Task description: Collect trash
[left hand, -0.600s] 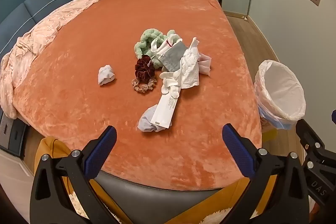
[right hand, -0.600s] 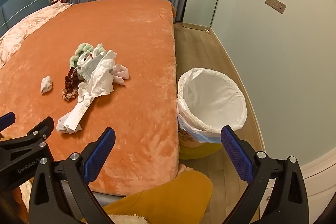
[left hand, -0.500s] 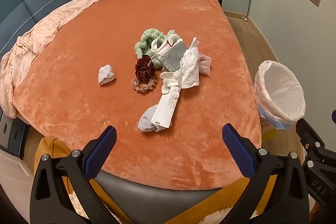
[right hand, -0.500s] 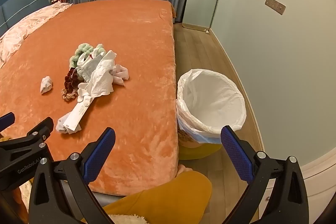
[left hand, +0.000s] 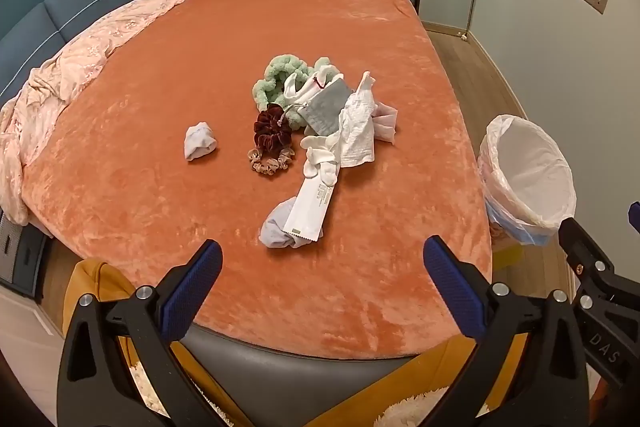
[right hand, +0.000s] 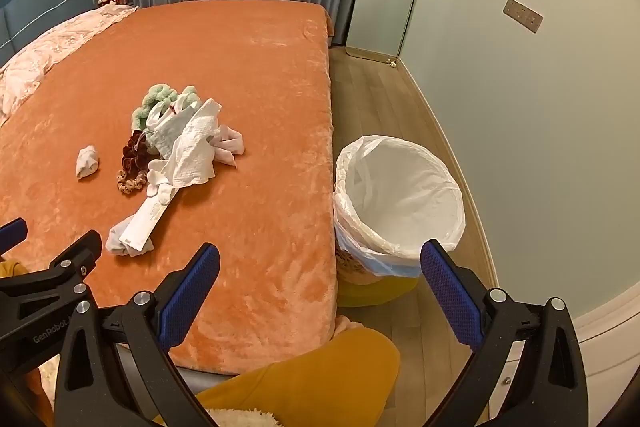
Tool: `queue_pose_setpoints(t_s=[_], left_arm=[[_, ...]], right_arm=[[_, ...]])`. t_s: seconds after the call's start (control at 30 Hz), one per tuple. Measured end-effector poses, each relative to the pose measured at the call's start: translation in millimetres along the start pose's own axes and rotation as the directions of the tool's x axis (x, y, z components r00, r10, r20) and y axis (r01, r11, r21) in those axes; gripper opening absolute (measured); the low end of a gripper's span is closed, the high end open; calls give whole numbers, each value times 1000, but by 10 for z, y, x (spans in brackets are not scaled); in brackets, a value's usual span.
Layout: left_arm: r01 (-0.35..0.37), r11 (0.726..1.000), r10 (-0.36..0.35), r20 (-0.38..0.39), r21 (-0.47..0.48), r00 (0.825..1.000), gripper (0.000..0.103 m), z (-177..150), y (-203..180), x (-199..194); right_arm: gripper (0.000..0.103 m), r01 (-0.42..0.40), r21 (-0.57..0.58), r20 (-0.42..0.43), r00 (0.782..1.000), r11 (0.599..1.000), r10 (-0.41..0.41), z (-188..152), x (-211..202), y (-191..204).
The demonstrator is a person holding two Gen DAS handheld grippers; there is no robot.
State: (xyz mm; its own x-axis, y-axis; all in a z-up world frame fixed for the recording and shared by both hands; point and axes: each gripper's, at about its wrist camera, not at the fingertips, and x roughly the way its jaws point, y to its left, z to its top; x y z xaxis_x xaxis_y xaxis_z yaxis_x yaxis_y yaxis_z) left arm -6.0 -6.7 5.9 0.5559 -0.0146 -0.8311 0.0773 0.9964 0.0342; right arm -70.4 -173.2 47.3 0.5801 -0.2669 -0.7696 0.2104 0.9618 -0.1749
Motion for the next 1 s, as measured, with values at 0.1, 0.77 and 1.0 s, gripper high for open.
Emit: queue_pose_setpoints(t_s=[0.1, 0.77, 1.0], left_arm=[[1, 1000, -1, 3, -10, 1000, 96, 5, 27, 2], [7, 1000, -7, 1, -10, 1000, 96, 27, 3, -15], [5, 1000, -5, 7, -14, 1000, 96, 32, 30, -27]], right_arm=[[96, 3, -5, 2, 1000, 1000, -3, 7, -1, -7], [96, 13, -14, 5, 1000, 1000, -13, 21, -20, 2], [96, 13, -12, 7, 1000, 1000, -13, 24, -24, 7]])
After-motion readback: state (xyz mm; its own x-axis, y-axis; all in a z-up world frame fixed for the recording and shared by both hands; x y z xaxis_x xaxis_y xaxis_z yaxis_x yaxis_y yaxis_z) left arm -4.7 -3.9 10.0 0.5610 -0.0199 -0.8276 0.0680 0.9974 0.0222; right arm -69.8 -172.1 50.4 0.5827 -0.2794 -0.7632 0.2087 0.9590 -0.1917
